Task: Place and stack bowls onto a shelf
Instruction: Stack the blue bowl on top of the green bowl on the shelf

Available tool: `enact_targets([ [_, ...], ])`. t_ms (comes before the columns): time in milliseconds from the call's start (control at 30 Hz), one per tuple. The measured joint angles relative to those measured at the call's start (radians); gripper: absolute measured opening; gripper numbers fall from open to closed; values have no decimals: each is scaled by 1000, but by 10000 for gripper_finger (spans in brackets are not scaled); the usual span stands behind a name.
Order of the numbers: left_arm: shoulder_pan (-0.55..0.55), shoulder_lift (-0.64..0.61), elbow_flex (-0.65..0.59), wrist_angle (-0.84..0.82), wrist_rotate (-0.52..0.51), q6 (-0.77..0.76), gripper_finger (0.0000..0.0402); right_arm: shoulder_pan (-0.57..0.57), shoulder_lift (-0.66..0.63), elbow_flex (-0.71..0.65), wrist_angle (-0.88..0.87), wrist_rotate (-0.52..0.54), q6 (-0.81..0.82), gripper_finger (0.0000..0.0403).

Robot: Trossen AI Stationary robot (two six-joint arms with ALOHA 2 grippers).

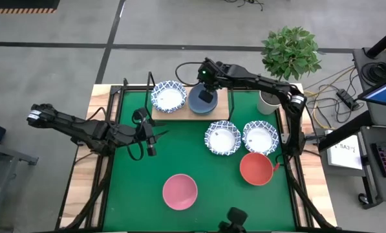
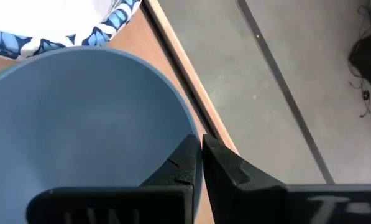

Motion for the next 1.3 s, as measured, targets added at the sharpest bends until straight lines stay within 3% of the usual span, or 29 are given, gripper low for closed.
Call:
enact_targets([
  [567,0,0,0,-12,0,0,109,0,-72,-5,-58,11,3,13],
  [1000,0,0,0,-16,0,-4,109,-7,-73,-151,26,9,21,13],
  [1300,0,0,0,-16,0,-5,109,-8,-111,-117,31,10,11,13],
])
